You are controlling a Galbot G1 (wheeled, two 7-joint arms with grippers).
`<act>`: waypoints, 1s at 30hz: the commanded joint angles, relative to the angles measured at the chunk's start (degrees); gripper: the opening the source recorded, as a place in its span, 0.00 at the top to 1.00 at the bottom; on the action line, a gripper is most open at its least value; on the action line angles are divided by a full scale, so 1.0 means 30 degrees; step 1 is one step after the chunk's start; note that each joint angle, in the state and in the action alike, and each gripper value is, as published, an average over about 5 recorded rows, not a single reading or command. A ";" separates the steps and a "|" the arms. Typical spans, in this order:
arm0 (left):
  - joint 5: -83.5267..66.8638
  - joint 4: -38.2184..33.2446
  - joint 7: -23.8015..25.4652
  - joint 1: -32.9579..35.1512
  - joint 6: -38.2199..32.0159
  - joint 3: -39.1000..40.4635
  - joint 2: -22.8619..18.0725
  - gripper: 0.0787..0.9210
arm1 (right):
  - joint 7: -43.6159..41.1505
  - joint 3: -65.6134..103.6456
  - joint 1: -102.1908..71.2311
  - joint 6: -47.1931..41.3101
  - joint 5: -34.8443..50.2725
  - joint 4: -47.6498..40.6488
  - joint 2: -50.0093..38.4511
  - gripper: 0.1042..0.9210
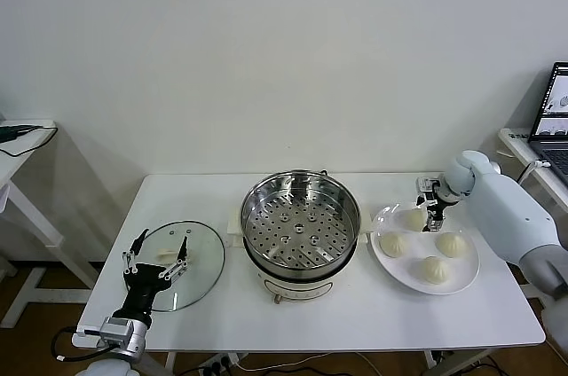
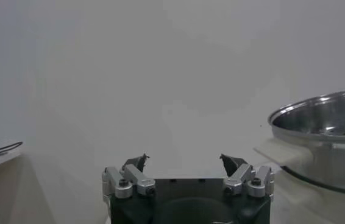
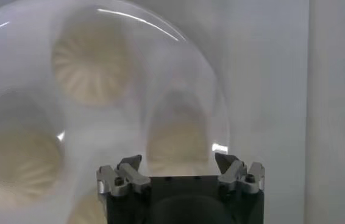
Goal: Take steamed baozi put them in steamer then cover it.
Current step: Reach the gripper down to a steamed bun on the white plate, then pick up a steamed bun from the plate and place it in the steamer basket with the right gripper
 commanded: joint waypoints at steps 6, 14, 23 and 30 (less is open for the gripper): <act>0.0015 -0.0168 -0.0007 0.0063 -0.0074 -0.0107 -0.0042 0.12 | 0.0196 0.0372 0.0008 0.0119 -0.1070 -0.0743 0.0586 0.12; 0.0039 -0.0328 -0.0013 0.0165 -0.0111 -0.0181 -0.0086 0.12 | 0.0283 0.0581 -0.0180 0.0215 -0.1310 -0.0745 0.0707 0.22; 0.0052 -0.0361 -0.0033 0.0158 -0.0153 -0.0178 -0.0130 0.12 | 0.0170 0.0203 -0.0205 0.0270 -0.0835 0.0090 0.0118 0.28; 0.0052 -0.0587 -0.0061 0.0230 -0.0143 -0.0236 -0.0102 0.12 | -0.0188 -0.2036 0.0790 0.0230 0.1975 0.3432 -0.2190 0.29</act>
